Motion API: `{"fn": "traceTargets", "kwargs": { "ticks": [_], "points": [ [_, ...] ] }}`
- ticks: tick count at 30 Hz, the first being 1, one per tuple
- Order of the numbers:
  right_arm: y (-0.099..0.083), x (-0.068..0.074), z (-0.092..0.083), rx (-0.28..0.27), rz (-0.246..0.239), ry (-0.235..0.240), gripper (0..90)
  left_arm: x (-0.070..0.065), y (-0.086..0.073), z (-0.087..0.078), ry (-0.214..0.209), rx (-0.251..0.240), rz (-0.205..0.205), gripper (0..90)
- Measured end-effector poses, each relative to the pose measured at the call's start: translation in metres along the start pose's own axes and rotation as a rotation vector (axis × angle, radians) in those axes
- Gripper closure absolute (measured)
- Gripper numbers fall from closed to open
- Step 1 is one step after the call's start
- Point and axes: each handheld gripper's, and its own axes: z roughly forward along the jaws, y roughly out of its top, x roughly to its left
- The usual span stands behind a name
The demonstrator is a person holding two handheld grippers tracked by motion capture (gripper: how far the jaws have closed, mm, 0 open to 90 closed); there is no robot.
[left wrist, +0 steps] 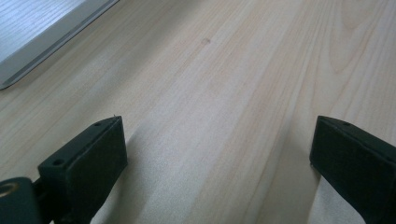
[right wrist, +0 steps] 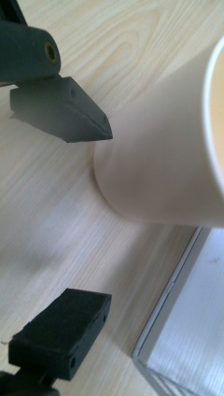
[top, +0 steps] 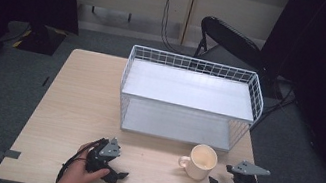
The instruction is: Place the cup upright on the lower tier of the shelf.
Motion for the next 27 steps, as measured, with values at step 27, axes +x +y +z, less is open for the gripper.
{"fn": "traceTargets", "kwargs": {
  "ticks": [27],
  "points": [
    [0.039, 0.003, -0.027, -0.064, -0.012, 0.017, 17.1, 0.0, 0.0, 0.0, 0.0, 0.0, 0.0, 3.4]
  ]
}}
